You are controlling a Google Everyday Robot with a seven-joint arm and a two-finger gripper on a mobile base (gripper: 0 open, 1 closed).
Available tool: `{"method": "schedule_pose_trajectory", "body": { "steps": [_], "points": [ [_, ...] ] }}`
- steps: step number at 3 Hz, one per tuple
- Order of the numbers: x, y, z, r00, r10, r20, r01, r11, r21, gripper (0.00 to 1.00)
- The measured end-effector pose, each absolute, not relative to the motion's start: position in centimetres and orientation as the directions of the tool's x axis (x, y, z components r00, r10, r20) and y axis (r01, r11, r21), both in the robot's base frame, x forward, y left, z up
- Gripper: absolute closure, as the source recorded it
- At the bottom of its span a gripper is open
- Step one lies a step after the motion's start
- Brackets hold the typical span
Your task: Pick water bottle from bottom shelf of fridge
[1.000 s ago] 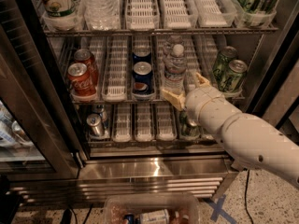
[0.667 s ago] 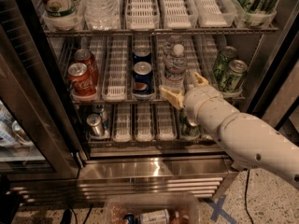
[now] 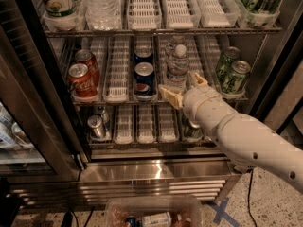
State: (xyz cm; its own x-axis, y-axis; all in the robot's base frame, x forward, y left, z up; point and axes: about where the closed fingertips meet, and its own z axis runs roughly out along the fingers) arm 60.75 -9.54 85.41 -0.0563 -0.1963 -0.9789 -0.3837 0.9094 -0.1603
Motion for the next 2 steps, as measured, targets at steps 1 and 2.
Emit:
{"method": "schedule_pose_trajectory", "body": {
  "steps": [1, 2],
  "points": [
    [61.35, -9.44, 85.18, -0.055, -0.194, -0.979, -0.373, 0.914, -0.160, 0.27],
    [61.93, -9.45, 84.90, -0.057, -0.193, -0.980, -0.360, 0.919, -0.160, 0.26]
  ]
}}
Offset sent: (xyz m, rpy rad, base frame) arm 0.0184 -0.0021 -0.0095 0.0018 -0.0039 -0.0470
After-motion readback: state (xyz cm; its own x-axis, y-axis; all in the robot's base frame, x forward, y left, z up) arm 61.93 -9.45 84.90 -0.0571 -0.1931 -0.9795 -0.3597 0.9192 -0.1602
